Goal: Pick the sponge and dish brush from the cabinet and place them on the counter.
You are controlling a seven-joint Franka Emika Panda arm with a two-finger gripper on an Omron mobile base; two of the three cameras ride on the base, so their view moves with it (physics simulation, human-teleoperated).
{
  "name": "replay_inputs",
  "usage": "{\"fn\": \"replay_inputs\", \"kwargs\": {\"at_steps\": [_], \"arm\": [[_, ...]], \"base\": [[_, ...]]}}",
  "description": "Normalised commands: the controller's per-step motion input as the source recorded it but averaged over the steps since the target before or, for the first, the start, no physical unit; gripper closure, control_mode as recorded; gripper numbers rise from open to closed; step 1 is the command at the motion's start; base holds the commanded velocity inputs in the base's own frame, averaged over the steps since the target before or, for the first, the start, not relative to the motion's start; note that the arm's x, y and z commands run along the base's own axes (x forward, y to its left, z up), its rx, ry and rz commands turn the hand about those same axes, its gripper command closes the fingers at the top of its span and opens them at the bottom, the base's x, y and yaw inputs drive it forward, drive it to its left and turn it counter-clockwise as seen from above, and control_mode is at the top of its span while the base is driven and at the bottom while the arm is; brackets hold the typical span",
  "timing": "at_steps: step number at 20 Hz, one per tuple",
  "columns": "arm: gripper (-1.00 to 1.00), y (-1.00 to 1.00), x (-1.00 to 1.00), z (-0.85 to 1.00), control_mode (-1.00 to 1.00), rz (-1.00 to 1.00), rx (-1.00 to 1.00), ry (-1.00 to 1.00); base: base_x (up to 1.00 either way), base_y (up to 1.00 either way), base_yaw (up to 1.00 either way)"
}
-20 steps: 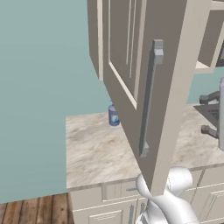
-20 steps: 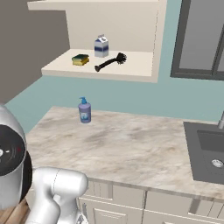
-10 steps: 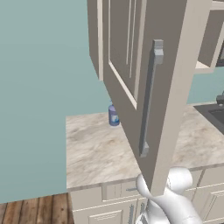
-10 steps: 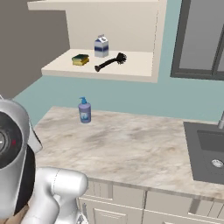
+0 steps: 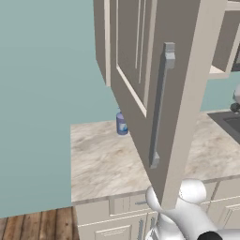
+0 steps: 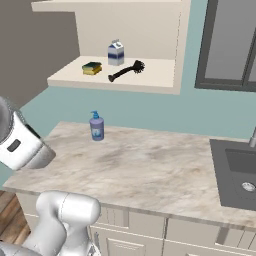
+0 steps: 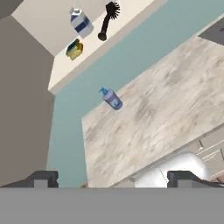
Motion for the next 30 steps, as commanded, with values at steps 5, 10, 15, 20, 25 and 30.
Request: {"fn": "replay_inputs", "kwargs": {"at_steps": [5,10,15,20,25,30], "arm": [[-1.0,-0.07,0.08,0.0,-1.0,-0.03,-0.42,0.0],[-1.0,-0.06,0.12,0.0,-1.0,-0.02,-0.32,0.01],[-1.0,-0.28,0.29,-0.02,-1.0,-0.02,-0.04,0.0],[-1.0,-0.3,0.36,0.0,-1.0,0.01,0.02,0.0],[-1.0,-0.04,0.45,-0.08,-1.0,0.02,0.01,0.0],[-1.0,0.01,0.67,-0.13,-1.0,0.0,-0.12,0.0]], "base": [[0.0,0.0,0.0],[0.0,0.0,0.0],[0.0,0.0,0.0],[0.0,0.0,0.0],[0.0,0.0,0.0],[0.0,0.0,0.0]]}}
